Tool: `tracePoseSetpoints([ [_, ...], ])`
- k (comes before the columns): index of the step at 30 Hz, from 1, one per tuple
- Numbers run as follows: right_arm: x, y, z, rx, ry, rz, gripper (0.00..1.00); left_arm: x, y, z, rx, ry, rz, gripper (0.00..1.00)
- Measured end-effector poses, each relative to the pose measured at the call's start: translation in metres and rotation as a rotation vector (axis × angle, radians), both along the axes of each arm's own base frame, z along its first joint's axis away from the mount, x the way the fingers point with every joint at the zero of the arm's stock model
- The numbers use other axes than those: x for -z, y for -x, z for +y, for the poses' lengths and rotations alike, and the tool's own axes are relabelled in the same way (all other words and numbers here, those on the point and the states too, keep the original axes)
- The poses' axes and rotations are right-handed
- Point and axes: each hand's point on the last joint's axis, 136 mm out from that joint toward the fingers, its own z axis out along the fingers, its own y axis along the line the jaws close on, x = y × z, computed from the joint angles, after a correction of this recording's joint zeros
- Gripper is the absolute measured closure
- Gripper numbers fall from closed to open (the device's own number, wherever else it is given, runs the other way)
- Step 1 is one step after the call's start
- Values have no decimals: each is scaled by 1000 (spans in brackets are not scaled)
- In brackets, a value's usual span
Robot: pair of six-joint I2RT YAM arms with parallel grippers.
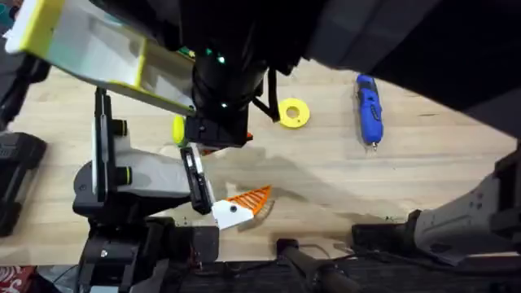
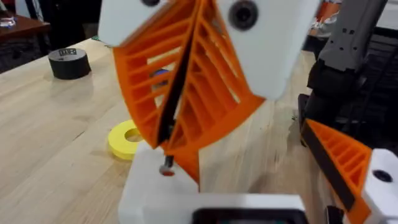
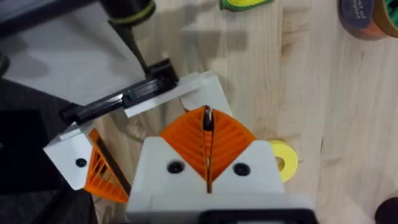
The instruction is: Pick up the gripper from the table and insert it into the empty holder that is missing its gripper. Then pick up a screw, insert it into the mounting hole, and use the screwdriver to tighten it. Finally, clean up the table by picking up the vegetable and placing it into the bucket.
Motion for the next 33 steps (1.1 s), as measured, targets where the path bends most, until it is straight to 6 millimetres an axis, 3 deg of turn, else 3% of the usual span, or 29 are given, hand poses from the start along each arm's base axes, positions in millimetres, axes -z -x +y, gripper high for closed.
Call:
tracePoseSetpoints([
  [16,0,0,0,0,1,0,995,0,0,0,0,0,0,15],
  [33,14,-1,3,-2,32,20,995,0,0,0,0,1,2,15],
])
